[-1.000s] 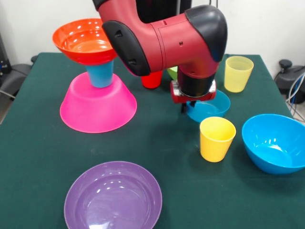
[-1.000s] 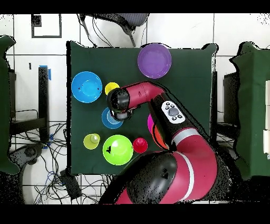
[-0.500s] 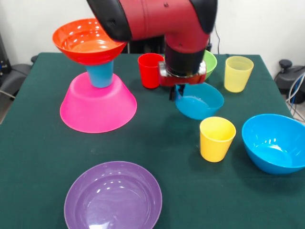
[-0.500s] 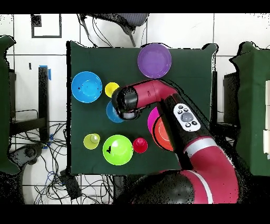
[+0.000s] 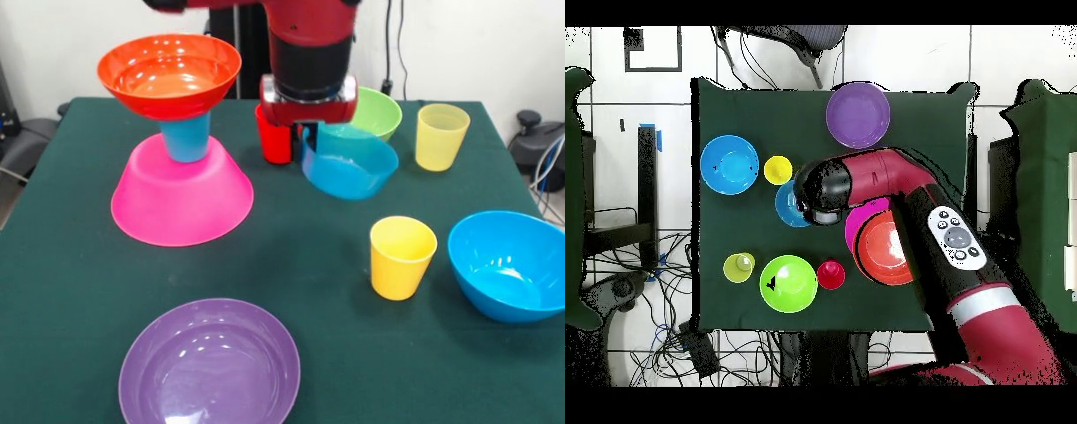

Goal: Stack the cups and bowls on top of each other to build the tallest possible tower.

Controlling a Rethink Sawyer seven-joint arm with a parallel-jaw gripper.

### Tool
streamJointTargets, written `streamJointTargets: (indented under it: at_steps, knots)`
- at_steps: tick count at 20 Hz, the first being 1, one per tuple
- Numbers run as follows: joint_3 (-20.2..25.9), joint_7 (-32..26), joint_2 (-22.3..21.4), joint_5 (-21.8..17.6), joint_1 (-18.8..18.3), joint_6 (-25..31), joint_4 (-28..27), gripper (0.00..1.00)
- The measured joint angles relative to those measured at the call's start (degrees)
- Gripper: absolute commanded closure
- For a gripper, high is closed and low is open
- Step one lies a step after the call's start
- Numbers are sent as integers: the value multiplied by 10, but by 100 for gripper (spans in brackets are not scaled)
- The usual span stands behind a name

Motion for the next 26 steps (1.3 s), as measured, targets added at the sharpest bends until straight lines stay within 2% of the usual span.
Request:
streamJointTargets:
  at_steps: [7, 10, 15, 17, 23, 24, 25, 26]
  knots:
    - [49, 0, -57, 50, -52, 0, 46, 100]
    - [94, 0, -110, 87, -100, 0, 84, 100]
    - [134, -1, -162, 118, -149, 2, 113, 100]
    - [158, -7, -197, 130, -182, 16, 126, 100]
    - [208, -41, -258, 131, -265, 44, 148, 100]
    - [223, -57, -273, 131, -292, 45, 155, 100]
    - [229, -64, -279, 131, -304, 45, 158, 100]
    - [246, -90, -293, 131, -342, 45, 163, 100]
